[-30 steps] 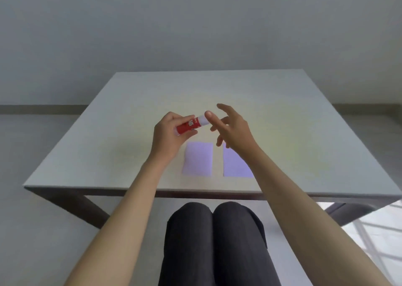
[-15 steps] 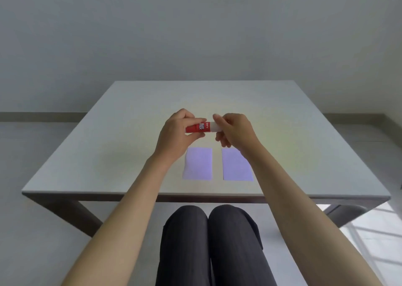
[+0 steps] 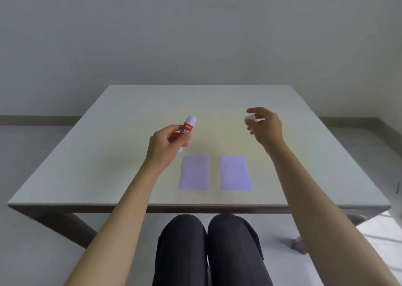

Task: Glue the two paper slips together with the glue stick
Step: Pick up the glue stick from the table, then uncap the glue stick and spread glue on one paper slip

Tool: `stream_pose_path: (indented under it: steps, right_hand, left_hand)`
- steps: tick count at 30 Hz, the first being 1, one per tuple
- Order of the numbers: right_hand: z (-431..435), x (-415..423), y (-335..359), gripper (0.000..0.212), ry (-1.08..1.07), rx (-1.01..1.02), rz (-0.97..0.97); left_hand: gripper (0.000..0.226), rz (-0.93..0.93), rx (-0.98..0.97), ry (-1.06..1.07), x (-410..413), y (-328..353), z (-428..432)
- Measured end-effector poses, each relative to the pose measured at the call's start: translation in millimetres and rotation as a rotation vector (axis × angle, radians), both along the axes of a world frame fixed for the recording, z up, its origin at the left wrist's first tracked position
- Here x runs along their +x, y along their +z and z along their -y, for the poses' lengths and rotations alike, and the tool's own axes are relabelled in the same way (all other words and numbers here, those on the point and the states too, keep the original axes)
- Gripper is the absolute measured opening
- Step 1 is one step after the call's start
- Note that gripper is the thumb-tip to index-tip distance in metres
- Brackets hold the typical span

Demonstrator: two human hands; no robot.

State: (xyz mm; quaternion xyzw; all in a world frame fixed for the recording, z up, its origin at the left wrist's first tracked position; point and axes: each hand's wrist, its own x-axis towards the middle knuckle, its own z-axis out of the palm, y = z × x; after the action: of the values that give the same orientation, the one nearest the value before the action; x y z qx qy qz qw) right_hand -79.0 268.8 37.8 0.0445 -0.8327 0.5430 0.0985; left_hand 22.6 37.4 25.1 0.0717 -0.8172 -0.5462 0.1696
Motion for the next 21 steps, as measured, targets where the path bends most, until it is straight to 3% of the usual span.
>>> stream_pose_path:
  steps: [2, 4, 12, 15, 17, 19, 21]
  right_hand:
    - [-10.5, -10.2, -15.8, 0.031, -0.049, 0.21, 0.01]
    - [-14.2, -13.6, -34.9, 0.026, 0.009, 0.398, 0.004]
    - [-24.1, -6.0, -66.4, 0.043, 0.106, 0.705, 0.045]
    - [-17.9, 1.6, -53.8, 0.051, 0.042, 0.824, -0.102]
    - [-0.2, 13.5, -40.5, 0.052, 0.072, 0.6, -0.231]
    - [25.8, 32.9, -24.9, 0.05, 0.267, 0.176, -0.151]
    - [50.0, 51.8, -16.5, 0.05, 0.451, -0.075, -0.062]
  left_hand:
    - [0.015, 0.025, 0.222, -0.049, 1.3, 1.4, -1.3]
    - [0.026, 0.028, 0.326, -0.099, 1.2, 2.4, -5.8]
    - [0.021, 0.018, 0.341, -0.051, -0.8, -2.5, -20.8]
    - [0.025, -0.02, 0.355, 0.028, -6.3, 0.0, -26.0]
    - [0.02, -0.046, 0.381, 0.098, -10.6, 4.3, -33.8]
    - [0.011, -0.073, 0.426, 0.175, -15.3, 10.0, -43.6]
    - [0.012, -0.107, 0.483, 0.259, -19.1, 14.5, -51.8]
